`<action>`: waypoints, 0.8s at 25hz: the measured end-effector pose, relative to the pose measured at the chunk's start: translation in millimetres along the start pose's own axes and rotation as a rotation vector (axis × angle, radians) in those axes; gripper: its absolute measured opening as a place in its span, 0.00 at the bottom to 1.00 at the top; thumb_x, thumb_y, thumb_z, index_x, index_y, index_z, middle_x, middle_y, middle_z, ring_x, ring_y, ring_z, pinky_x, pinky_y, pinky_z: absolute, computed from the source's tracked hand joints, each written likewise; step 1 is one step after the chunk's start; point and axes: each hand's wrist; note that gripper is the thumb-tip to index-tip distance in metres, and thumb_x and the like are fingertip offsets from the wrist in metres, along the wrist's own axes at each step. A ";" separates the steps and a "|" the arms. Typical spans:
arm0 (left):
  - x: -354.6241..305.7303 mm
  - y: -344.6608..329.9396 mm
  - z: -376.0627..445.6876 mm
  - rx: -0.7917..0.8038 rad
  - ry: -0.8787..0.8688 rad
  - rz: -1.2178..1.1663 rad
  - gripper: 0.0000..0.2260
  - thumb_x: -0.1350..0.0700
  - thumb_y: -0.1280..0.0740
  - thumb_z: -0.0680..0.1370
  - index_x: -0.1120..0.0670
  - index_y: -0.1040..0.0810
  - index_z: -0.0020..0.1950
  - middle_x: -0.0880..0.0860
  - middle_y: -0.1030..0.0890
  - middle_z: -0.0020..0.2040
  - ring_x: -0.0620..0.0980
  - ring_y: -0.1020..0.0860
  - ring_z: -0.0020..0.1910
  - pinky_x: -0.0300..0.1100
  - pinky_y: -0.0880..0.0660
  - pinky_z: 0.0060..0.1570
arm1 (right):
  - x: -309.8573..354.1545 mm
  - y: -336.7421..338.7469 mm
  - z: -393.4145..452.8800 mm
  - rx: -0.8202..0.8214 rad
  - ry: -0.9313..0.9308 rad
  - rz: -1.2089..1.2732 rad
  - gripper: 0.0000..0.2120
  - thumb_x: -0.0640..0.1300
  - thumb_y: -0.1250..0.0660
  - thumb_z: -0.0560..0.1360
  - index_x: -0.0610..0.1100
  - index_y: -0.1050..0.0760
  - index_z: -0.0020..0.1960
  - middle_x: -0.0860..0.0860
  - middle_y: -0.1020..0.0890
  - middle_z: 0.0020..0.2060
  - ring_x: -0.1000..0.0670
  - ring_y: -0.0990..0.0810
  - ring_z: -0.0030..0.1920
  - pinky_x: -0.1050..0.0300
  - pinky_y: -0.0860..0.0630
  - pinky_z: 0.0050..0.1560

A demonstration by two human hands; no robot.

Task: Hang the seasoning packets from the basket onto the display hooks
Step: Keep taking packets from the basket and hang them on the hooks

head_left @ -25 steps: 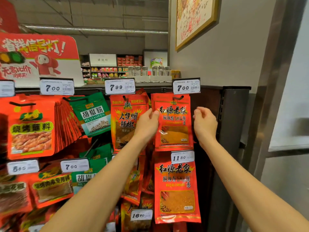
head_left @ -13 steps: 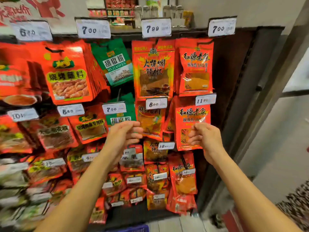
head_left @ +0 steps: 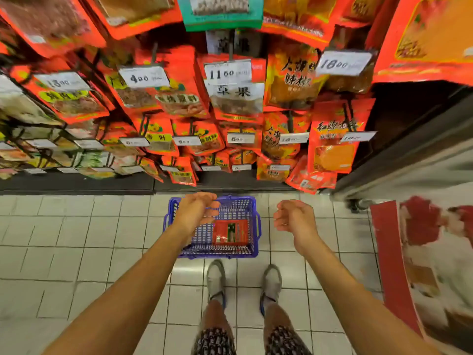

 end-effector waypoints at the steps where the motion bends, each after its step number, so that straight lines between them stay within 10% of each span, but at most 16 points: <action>1: 25.9 -0.4 21.9 0.005 0.058 0.043 0.06 0.57 0.35 0.81 0.54 0.18 0.49 0.53 0.15 0.41 0.49 0.18 0.35 0.43 0.22 0.38 | -30.0 -9.0 16.6 -0.021 -0.059 -0.012 0.08 0.36 0.38 0.79 0.37 0.21 0.45 0.45 0.20 0.27 0.47 0.22 0.24 0.59 0.25 0.26; 9: 311.9 -16.4 293.7 0.080 0.171 0.595 0.05 0.66 0.32 0.77 0.64 0.18 0.43 0.67 0.17 0.43 0.58 0.18 0.44 0.58 0.21 0.51 | -325.1 -113.7 212.9 -0.059 -0.423 -0.134 0.09 0.39 0.37 0.79 0.45 0.24 0.41 0.36 0.16 0.46 0.37 0.16 0.43 0.44 0.18 0.48; 11: 389.7 -25.0 368.3 0.163 0.052 0.895 0.02 0.63 0.29 0.76 0.60 0.17 0.47 0.67 0.17 0.54 0.63 0.19 0.56 0.55 0.24 0.59 | -392.6 -133.1 266.9 -0.020 -0.380 -0.251 0.11 0.40 0.38 0.80 0.49 0.25 0.39 0.43 0.18 0.45 0.47 0.19 0.41 0.56 0.17 0.46; 15: 507.9 -39.4 487.7 0.358 -0.251 1.423 0.32 0.44 0.27 0.74 0.50 0.32 0.76 0.60 0.27 0.72 0.62 0.30 0.71 0.54 0.28 0.66 | -472.0 -154.4 347.3 -0.072 -0.328 -0.308 0.07 0.41 0.36 0.77 0.46 0.23 0.41 0.53 0.23 0.36 0.55 0.26 0.35 0.65 0.29 0.32; 20: 584.4 -66.9 560.8 0.436 -0.348 1.670 0.52 0.29 0.30 0.68 0.39 0.60 0.80 0.56 0.63 0.82 0.66 0.60 0.80 0.70 0.43 0.71 | -508.8 -165.1 395.5 -0.114 -0.360 -0.369 0.15 0.41 0.36 0.79 0.50 0.31 0.34 0.55 0.28 0.32 0.57 0.31 0.31 0.65 0.30 0.31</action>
Point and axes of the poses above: each hand's wrist, its own z-axis towards the middle knuckle, its own y-axis out of the back of the hand, x = y × z
